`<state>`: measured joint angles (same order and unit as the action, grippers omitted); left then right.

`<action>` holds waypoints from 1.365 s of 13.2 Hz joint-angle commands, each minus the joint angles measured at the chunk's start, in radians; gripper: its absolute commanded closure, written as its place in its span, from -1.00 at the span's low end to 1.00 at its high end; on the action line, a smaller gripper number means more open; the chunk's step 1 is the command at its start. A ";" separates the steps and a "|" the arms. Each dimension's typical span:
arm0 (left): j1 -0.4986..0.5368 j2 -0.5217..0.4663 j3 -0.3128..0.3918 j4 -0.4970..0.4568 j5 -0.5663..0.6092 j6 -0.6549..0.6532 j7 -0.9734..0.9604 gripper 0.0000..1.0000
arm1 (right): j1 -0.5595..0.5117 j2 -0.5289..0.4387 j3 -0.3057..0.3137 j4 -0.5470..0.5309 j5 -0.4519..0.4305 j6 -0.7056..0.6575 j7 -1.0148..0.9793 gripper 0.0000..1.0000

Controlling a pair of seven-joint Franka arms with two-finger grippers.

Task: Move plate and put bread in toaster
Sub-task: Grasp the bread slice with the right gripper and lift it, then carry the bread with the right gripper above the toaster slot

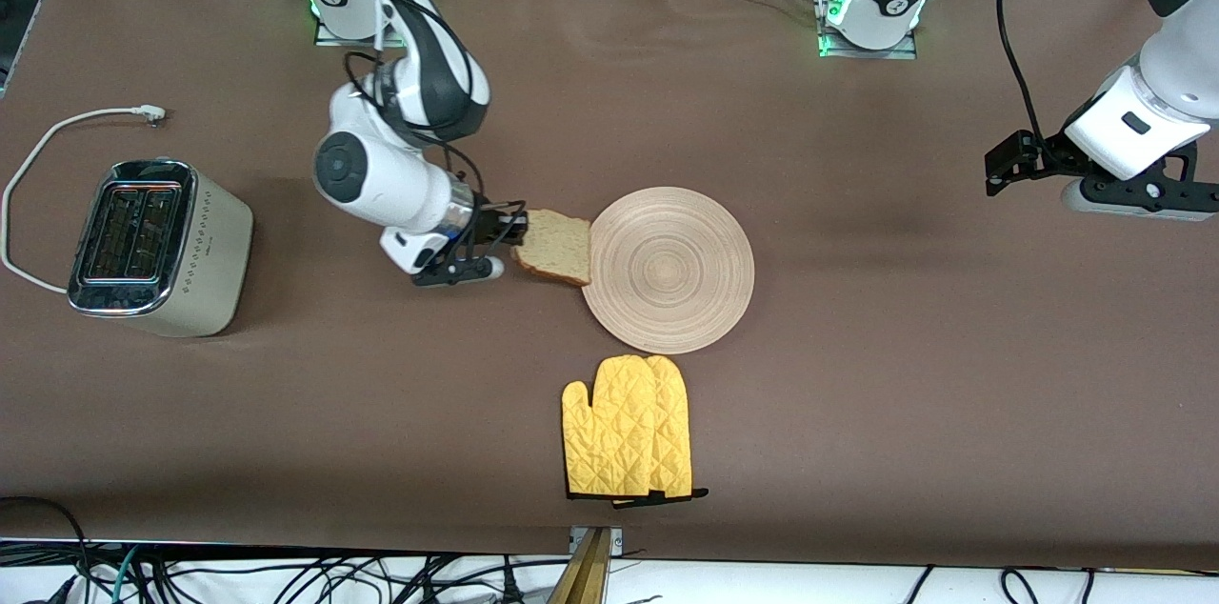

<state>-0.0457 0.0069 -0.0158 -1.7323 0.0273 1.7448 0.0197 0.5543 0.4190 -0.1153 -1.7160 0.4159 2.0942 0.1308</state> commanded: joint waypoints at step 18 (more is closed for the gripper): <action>-0.003 0.002 0.000 0.016 -0.001 -0.022 -0.011 -1.00 | -0.005 0.000 -0.687 0.342 -0.582 -0.520 -0.548 1.00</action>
<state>-0.0457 0.0078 -0.0159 -1.7322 0.0273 1.7407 0.0196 0.5408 0.4094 -0.7370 -1.3974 -0.1419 1.6065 -0.4065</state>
